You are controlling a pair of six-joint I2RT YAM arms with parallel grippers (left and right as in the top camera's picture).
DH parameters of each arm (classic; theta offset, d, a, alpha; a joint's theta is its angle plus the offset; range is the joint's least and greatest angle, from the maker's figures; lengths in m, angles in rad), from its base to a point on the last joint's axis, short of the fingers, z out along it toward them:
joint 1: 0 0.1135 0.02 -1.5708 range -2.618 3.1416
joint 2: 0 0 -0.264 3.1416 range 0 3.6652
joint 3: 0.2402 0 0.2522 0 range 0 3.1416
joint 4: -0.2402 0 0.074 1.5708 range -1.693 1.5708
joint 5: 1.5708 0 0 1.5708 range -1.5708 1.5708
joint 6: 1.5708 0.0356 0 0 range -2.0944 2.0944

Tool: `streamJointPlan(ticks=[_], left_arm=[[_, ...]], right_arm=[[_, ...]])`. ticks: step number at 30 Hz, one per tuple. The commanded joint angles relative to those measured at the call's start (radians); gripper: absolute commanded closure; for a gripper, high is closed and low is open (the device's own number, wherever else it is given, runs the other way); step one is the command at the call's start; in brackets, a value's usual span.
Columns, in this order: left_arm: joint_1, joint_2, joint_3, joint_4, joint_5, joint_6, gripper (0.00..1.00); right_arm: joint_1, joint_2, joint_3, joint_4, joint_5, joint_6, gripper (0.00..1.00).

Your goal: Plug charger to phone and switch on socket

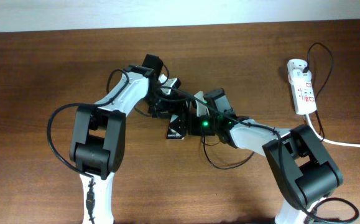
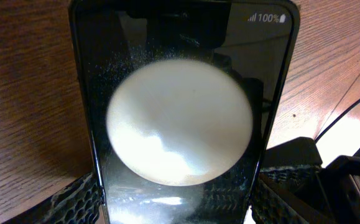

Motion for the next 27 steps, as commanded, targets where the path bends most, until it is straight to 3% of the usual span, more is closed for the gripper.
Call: streamJointPlan(ticks=[1, 4, 7, 9, 10, 13, 15, 19, 22, 23, 25, 27], left_arm=[[-0.001, 0.034, -0.017, -0.001, 0.011, 0.017, 0.28], [-0.002, 0.034, -0.017, 0.002, 0.0, 0.018, 0.27], [-0.002, 0.034, -0.017, 0.003, 0.0, 0.017, 0.23], [-0.002, 0.034, -0.017, 0.003, 0.0, 0.017, 0.01], [-0.002, 0.034, -0.018, 0.003, 0.0, 0.017, 0.01], [0.004, 0.034, -0.017, 0.003, 0.005, 0.027, 0.0], [0.022, 0.032, -0.016, 0.002, 0.105, 0.095, 0.01], [0.102, 0.031, -0.016, 0.003, 0.677, 0.413, 0.05], [0.105, 0.031, -0.016, 0.004, 0.923, 0.534, 0.16], [0.105, 0.031, -0.016, 0.023, 0.971, 0.534, 0.16], [0.105, 0.031, 0.021, 0.02, 0.971, 0.533, 0.28], [0.105, 0.004, 0.083, 0.014, 0.971, 0.533, 0.28]], right_arm=[[0.005, 0.022, 0.0, 0.029, 0.073, 0.009, 0.44], [0.005, 0.022, 0.0, 0.033, 0.082, 0.009, 0.5], [0.005, 0.022, 0.0, 0.063, 0.081, 0.031, 0.71], [0.005, 0.022, 0.0, 0.062, 0.077, 0.031, 0.85], [0.005, 0.022, 0.0, 0.062, 0.077, 0.031, 0.93], [-0.011, 0.021, 0.0, 0.063, -0.005, 0.031, 0.96], [-0.053, 0.02, 0.0, 0.063, -0.095, 0.03, 0.96], [-0.195, 0.02, 0.0, 0.218, -0.487, 0.032, 0.96], [-0.196, 0.02, 0.0, 0.284, -0.516, 0.065, 0.96], [-0.197, 0.02, 0.0, 0.283, -0.523, 0.065, 0.96], [-0.198, 0.02, 0.0, 0.329, -0.523, 0.109, 0.96], [-0.199, 0.02, 0.0, 0.461, -0.542, 0.21, 0.96]])
